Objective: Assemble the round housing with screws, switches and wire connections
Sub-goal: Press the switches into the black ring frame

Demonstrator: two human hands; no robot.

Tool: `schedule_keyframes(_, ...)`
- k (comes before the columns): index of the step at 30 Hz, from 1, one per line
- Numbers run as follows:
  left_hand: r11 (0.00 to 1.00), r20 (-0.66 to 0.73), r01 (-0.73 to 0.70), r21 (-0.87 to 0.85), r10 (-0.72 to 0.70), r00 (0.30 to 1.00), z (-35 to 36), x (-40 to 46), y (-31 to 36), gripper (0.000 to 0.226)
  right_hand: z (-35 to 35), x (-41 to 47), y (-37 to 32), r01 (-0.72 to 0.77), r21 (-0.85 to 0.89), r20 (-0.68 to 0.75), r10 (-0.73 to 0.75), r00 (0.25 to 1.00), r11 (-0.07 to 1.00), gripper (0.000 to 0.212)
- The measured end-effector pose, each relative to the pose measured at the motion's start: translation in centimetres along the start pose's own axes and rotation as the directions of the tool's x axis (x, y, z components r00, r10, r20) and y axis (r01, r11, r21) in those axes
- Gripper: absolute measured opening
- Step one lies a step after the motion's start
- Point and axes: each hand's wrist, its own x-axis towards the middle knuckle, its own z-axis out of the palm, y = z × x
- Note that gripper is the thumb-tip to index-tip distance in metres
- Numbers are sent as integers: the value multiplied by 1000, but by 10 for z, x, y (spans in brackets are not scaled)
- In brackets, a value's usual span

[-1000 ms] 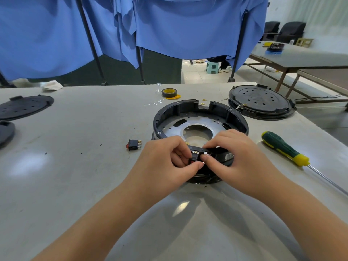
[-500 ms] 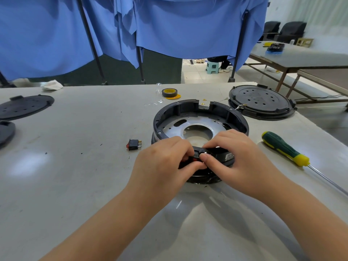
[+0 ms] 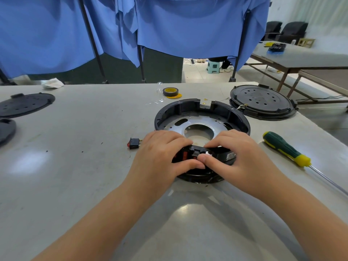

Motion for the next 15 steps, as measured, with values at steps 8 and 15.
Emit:
schedule_keyframes(8,995,112,-4,-98,15,994,-12,3,-5,40,2,-1,-2,-16,24,-37,17,999,1000,24)
schedule_keyframes(15,993,110,12,-120,2,994,-13,3,-7,29,4,-1,-3,-26,37,-58,28,998,999,27)
